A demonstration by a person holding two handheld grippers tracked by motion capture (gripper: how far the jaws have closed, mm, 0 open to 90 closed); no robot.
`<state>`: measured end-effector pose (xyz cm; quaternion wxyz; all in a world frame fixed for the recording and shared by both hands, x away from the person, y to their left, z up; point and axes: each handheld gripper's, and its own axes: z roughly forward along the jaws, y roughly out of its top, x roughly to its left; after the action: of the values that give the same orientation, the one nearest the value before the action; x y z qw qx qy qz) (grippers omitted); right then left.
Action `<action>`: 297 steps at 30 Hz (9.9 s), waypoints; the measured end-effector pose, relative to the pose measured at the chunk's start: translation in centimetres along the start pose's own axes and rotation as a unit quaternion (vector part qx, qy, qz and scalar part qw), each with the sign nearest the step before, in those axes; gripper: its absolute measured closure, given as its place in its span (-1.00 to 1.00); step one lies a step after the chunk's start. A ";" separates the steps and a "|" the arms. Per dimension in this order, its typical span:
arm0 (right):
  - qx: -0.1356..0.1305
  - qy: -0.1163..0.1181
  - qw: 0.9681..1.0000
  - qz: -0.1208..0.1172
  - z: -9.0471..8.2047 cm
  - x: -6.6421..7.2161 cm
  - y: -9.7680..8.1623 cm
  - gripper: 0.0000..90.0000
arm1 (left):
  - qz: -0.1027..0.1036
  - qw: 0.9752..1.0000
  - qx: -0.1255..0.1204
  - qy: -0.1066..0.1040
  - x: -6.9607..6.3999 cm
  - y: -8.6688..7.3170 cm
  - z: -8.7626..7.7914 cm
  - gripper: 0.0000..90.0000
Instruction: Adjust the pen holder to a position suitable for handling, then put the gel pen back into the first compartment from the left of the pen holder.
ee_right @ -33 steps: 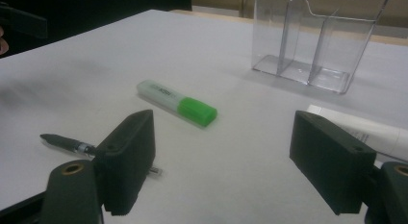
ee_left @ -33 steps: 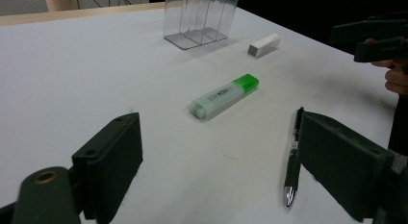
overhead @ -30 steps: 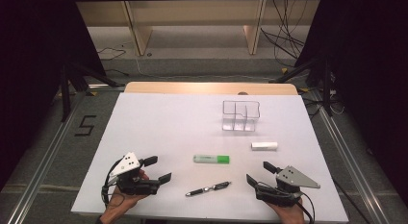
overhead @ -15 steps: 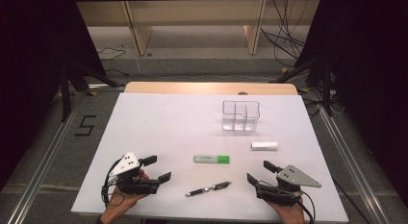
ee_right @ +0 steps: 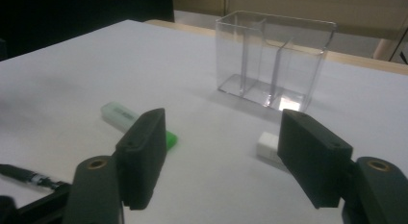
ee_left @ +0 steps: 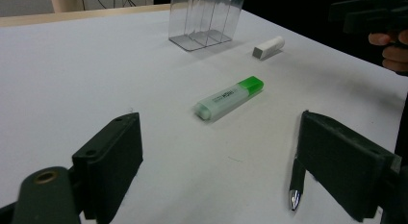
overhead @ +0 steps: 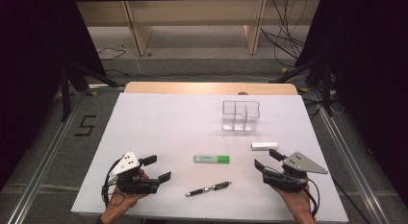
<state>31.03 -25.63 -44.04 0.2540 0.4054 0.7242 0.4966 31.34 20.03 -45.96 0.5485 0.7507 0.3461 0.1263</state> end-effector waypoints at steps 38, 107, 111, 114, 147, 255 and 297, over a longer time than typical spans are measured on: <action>0.142 -0.114 0.979 0.093 13.9 -10.6 6.0 1.00 | -0.003 1.000 0.005 0.006 0.2 -0.1 0.2 -0.63; 0.159 -0.060 0.985 0.043 20.5 -3.7 8.9 0.95 | 0.005 1.000 0.016 0.001 0.1 0.0 0.3 -0.63; 0.141 -0.057 0.987 0.042 18.7 -4.3 9.1 0.86 | 0.006 1.000 0.020 0.001 0.0 0.0 0.4 -0.63; 0.131 -0.051 0.990 0.029 17.2 -4.4 9.1 0.74 | 0.006 1.000 0.020 0.002 0.0 -0.1 0.4 -0.63; 0.064 0.107 0.992 0.023 6.9 0.8 6.5 -0.23 | -0.006 0.999 0.036 -0.001 0.2 -0.2 0.7 -0.61; 0.351 0.282 0.833 -0.321 12.5 14.1 2.0 0.57 | 0.007 0.999 0.042 0.005 -0.1 -0.2 0.6 -0.61; 0.371 0.297 0.794 -0.378 12.8 15.1 2.5 0.77 | 0.007 0.999 0.048 0.008 -0.1 -0.2 0.7 -0.60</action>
<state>33.53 -5.92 -46.01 0.0240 -0.0050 0.9884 0.1501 31.62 19.48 -46.40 0.5083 0.7773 0.3508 0.1196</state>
